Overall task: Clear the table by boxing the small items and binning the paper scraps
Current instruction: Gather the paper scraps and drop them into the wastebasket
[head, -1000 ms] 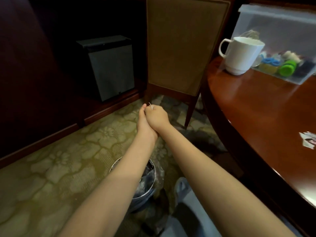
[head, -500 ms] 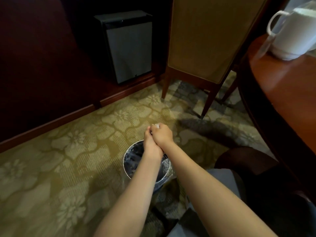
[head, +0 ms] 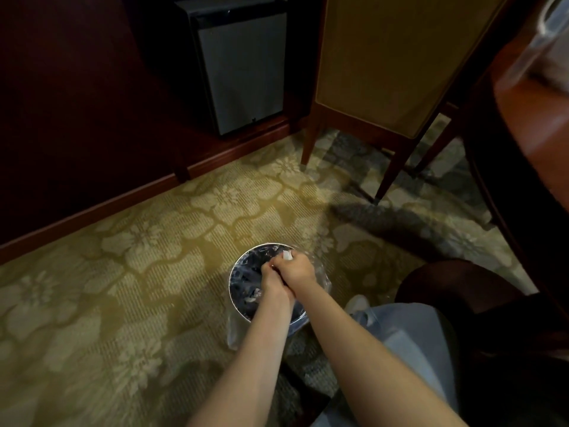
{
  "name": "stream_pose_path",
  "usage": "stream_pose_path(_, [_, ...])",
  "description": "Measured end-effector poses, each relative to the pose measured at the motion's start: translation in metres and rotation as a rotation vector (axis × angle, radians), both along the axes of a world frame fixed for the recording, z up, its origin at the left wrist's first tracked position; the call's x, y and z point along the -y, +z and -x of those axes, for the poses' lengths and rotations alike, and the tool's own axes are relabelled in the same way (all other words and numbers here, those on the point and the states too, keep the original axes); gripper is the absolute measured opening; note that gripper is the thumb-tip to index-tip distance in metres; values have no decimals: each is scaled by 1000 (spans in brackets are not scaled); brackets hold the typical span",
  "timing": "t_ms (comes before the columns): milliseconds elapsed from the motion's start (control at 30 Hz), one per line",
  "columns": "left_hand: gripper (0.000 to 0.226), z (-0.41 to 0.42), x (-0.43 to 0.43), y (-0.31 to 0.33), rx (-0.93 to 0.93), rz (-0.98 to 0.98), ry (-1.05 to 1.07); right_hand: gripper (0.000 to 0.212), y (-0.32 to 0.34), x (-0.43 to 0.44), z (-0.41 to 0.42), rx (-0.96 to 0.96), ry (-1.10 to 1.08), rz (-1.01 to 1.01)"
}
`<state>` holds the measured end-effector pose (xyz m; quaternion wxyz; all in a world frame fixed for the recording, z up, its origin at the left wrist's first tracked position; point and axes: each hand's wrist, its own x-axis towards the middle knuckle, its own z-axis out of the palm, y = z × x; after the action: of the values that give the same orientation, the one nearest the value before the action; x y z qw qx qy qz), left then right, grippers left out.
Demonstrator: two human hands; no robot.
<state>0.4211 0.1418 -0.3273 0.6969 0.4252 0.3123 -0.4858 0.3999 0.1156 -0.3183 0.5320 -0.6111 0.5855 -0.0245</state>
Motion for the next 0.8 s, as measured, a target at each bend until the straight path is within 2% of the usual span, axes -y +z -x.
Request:
stream_pose_path(100, [42,1,1,0,10,-74,-26,11,-10,1,1,-24,7,-36])
stream_pose_path(300, [44,-1,-1,0,-55,-118,-6,13,-23,10,-2,9,-53,-127])
stream_pose_path(500, [40,-8,1,-16,-137,-137,48,9,-32,14,-3,108,-265,-345])
stream_pose_path(533, [40,-9,0,-18,-153,-141,54,11,-35,15,-2,126,-288,-373])
stream_pose_path(633, [39,-8,0,-17,-163,-108,91,35,-42,19,-2,135,-334,-437])
stream_pose_path(800, [39,-7,0,-20,-149,-123,103,51,-57,24,-5,125,-379,-522])
